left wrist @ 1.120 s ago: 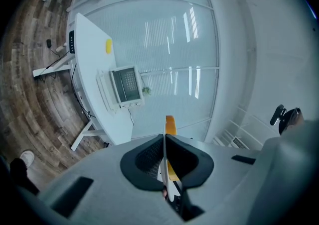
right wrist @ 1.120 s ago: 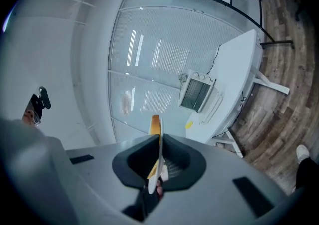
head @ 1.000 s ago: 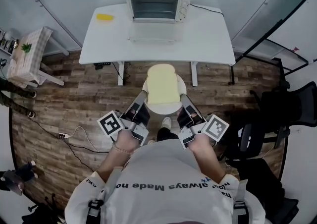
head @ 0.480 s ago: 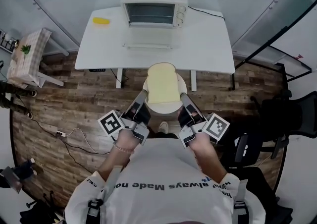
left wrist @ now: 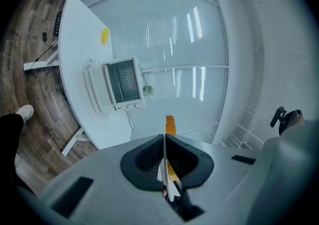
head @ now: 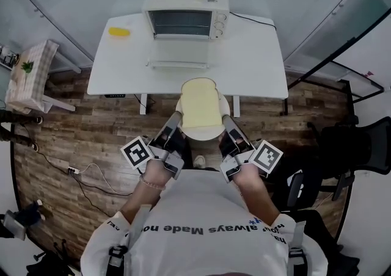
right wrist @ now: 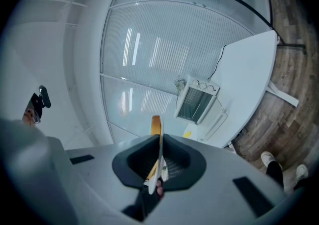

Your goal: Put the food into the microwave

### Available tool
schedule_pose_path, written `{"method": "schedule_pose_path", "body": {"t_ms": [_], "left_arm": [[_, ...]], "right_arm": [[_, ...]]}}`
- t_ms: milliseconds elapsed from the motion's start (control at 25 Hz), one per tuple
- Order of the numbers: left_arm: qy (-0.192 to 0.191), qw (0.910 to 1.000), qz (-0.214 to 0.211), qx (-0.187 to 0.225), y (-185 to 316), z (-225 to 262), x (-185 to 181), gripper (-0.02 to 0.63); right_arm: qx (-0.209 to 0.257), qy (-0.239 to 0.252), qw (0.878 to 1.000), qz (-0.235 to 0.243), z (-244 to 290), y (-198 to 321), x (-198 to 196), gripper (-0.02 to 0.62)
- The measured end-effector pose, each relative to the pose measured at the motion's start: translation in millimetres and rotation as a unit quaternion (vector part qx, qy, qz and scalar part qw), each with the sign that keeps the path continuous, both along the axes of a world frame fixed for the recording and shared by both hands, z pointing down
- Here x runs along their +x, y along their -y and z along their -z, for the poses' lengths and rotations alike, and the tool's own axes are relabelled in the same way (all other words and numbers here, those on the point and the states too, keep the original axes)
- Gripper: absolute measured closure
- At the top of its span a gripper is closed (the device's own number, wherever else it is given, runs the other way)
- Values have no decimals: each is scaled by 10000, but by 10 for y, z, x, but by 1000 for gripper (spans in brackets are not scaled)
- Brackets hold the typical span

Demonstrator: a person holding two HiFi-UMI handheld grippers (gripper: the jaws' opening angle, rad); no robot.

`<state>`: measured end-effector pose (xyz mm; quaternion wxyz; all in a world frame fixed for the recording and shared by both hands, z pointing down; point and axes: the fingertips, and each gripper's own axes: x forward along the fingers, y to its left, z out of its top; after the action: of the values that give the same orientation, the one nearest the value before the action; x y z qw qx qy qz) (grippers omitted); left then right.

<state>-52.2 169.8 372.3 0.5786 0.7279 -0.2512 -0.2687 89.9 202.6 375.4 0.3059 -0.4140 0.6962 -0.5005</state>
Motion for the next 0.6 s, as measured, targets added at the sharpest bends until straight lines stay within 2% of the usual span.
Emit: {"method": "schedule_pose_path", "body": {"t_ms": [400,600], "left_arm": [[-29,10000,-36,-36,834,-56,-32,588],[-27,9999,-56,-82,1509,-100,-156,588]], "right_arm": [[-67,7,10000,-52,-64,809,-37,572],[-143,-35,9999,-41,-97,1475,-161,572]]}}
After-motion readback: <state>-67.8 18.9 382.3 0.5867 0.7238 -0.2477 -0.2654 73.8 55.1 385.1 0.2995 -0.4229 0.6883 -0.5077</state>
